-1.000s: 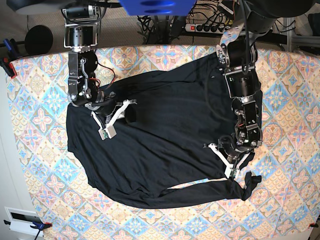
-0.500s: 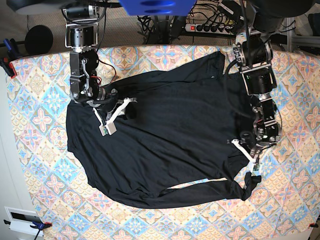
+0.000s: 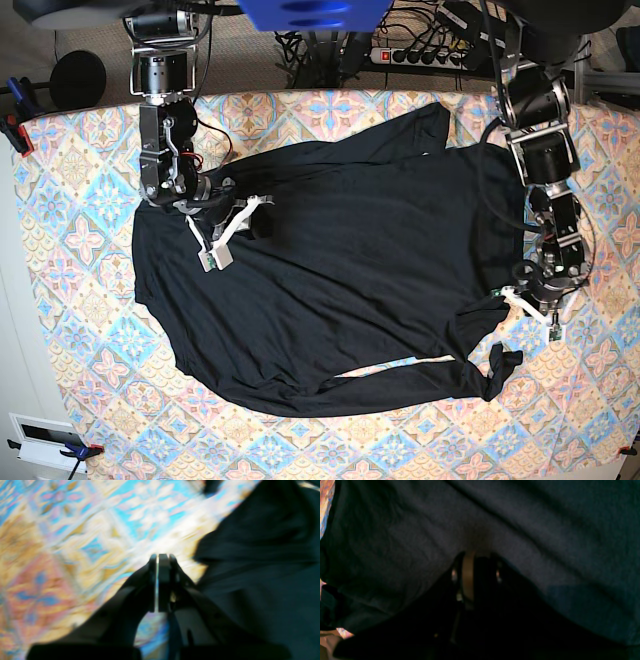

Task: Layout the t-shirt on the table in an organized manner, then fold the t-shirt properly
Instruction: 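Smooth the shirt body with the left gripper, sweeping across the fabric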

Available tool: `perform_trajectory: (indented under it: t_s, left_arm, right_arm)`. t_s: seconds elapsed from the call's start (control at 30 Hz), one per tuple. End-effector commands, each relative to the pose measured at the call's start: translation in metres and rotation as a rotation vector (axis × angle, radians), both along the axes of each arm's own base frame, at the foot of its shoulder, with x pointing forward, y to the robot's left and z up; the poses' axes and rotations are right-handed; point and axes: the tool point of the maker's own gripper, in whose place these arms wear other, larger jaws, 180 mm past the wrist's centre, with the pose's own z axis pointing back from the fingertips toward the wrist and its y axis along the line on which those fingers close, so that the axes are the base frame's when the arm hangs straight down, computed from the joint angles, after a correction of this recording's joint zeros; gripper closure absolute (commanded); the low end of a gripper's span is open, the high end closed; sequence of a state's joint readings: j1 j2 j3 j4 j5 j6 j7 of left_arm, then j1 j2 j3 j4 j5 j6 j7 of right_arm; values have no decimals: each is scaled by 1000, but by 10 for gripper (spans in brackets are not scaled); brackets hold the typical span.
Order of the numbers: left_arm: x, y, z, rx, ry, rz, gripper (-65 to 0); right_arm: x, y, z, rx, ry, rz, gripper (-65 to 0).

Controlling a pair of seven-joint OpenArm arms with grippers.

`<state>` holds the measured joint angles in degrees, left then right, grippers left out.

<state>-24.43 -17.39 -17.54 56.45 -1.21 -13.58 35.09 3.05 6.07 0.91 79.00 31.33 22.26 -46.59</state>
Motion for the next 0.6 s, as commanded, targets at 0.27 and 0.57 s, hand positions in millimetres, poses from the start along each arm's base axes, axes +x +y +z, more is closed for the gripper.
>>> perform_trajectory:
  t_s: [0.27, 0.57]
  left_arm:
    - [25, -121, 45, -229, -119, -153, 0]
    - [35, -218, 34, -260, -122, -322, 0]
  right_arm:
    - [12, -2, 14, 10, -52, -5, -94]
    - [12, -2, 14, 10, -52, -5, -94]
